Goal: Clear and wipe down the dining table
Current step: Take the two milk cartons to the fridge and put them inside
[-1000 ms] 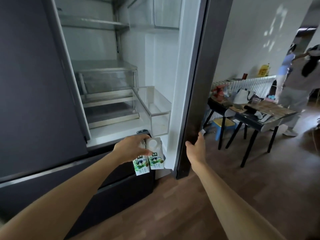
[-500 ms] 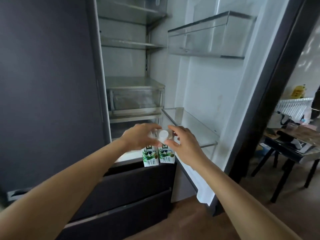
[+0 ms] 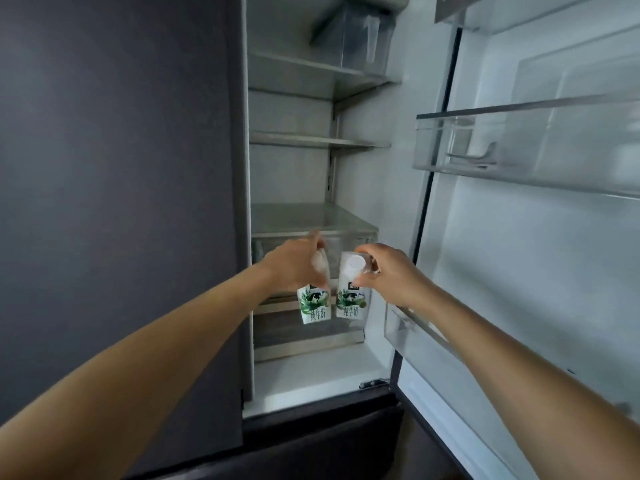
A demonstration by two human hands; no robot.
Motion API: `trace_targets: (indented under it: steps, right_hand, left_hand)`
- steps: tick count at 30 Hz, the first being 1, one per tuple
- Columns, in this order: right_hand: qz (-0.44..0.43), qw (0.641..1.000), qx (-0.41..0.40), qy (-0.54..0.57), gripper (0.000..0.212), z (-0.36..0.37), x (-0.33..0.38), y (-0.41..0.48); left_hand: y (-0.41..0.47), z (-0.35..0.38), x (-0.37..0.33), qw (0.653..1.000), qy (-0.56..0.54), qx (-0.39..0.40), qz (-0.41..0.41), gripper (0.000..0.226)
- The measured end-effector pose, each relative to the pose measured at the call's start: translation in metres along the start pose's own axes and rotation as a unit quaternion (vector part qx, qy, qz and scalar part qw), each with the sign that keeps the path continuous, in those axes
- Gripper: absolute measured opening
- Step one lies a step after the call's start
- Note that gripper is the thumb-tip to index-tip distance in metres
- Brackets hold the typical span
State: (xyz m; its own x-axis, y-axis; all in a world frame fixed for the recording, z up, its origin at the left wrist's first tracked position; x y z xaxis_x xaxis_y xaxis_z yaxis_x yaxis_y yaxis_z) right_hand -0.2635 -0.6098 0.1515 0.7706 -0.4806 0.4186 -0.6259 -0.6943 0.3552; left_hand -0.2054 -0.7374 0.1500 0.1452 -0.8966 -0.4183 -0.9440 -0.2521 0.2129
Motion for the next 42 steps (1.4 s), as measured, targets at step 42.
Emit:
trace_targets:
  steps: [42]
  right_hand:
    - [-0.045, 0.993, 0.071, 0.086, 0.047, 0.055, -0.09, 0.361]
  left_hand:
    - [0.297, -0.061, 0.112, 0.983, 0.004, -0.137, -0.118, 0.058]
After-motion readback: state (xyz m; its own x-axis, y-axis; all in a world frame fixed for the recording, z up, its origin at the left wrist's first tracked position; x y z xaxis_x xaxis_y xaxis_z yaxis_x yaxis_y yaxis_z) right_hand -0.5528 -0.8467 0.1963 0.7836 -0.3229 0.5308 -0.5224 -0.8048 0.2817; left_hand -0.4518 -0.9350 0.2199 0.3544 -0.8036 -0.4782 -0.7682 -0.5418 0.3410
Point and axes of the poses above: each hand's wrist, its own y-axis towards the middle knuckle, its own z-axis out of the palm, x = y × z, the point moved 8 cm from there along y, towards the middle knuckle
